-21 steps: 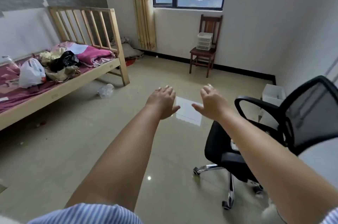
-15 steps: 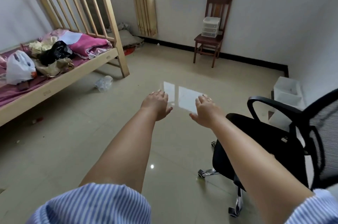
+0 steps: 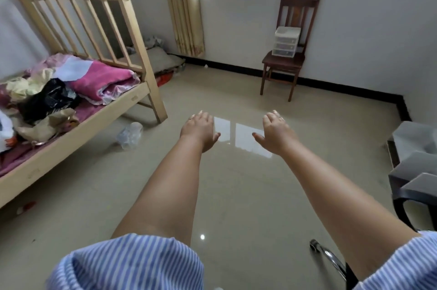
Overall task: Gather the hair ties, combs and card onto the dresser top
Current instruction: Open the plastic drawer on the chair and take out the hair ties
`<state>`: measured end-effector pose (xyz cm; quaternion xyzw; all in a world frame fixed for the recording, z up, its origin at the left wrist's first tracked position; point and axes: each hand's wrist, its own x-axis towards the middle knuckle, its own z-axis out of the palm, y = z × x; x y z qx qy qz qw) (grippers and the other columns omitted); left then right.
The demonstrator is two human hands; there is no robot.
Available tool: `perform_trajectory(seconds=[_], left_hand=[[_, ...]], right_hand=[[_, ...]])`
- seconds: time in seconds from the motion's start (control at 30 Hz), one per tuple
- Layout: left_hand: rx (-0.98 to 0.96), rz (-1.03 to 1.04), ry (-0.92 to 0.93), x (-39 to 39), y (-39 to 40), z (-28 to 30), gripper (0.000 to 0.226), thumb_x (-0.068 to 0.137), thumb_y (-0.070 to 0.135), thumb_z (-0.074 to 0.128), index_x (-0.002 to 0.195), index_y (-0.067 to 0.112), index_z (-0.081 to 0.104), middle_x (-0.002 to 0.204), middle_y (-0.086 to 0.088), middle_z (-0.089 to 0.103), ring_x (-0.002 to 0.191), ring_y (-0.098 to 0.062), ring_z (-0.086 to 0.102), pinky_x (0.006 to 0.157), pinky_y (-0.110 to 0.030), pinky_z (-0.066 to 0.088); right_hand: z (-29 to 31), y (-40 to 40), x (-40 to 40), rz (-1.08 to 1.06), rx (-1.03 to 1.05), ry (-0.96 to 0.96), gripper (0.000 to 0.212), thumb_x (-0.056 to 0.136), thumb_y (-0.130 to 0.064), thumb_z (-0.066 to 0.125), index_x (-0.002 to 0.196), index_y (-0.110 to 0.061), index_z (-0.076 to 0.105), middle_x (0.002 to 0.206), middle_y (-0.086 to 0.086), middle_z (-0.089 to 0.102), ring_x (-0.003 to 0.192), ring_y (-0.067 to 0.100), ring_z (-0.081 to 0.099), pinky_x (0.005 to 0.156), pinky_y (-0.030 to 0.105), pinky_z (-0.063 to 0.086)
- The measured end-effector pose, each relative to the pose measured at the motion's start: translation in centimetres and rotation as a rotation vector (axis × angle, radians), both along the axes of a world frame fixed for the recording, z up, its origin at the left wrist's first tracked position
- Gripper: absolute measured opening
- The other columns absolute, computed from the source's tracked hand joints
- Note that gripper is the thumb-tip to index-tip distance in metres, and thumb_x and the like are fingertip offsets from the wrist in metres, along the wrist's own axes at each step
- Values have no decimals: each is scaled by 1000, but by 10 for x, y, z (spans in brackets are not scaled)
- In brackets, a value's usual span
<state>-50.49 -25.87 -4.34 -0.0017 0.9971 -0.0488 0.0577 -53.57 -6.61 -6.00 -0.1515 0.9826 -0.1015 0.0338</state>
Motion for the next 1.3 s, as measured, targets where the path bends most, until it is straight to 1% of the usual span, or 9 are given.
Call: perform_trajectory(seconds=[0.1,0.27,0.4,0.57,0.73,0.93,1.03,1.2,1.3], left_hand=[[5,-69,3,-87,-12,4,61,100,38,33,145,0,16,156,-15,16,145,-25,9,120,-36,11],[35,-190,14,-237,-4,-12,58,99,36,35,142,0,21,154,-14,22,145,-25,12,120,-35,10],[19,-212,29,-377,1,-21,59,99,36,35,143,0,19,155,-13,20,145,-24,10,120,-35,10],[-20,-239,0,-538,3,-12,58,100,36,34,143,0,20,155,-13,21,145,-24,11,120,-35,10],[-8,-233,18,-681,-5,-12,58,99,36,35,143,1,22,155,-12,22,145,-23,12,120,-35,10],[-53,-228,-2,-881,-14,-34,59,100,38,32,144,1,19,155,-12,20,145,-22,11,120,-35,10],[-94,-334,-13,-984,-3,-37,59,100,38,31,145,2,18,156,-12,19,145,-21,10,120,-34,9],[-51,-476,10,-1144,40,-37,58,100,36,32,145,2,17,156,-12,18,146,-21,7,120,-35,7],[-49,-523,-3,-1225,69,-53,58,101,37,30,145,3,16,157,-11,17,146,-21,7,120,-34,7]], right_hand=[[4,-18,-72,-67,-35,-14,62,95,-34,46,141,3,26,153,16,24,145,26,11,119,36,17],[1,-31,-213,-179,-65,-14,65,95,-36,44,142,3,21,155,15,21,146,25,10,119,34,14],[-1,-27,-351,-189,-53,6,65,95,-34,44,143,3,20,155,16,20,146,25,10,120,34,13],[4,-10,-513,-248,-123,-69,61,95,-31,45,141,2,23,154,14,21,146,24,9,118,37,18],[5,-11,-654,-232,-128,-75,60,95,-29,45,141,3,24,154,15,22,146,24,9,119,36,18],[-5,-5,-849,-306,-111,-41,56,94,-27,46,138,2,29,152,15,27,145,25,12,118,36,21],[-9,9,-942,-399,-104,-35,52,91,-27,49,133,2,36,147,14,34,144,25,17,114,38,29],[-26,42,-1071,-515,-98,-100,42,90,-23,50,122,3,44,139,15,43,142,25,22,113,38,30],[-42,69,-1142,-558,-100,-111,37,89,-23,50,116,3,47,133,15,47,140,24,24,110,38,33]])
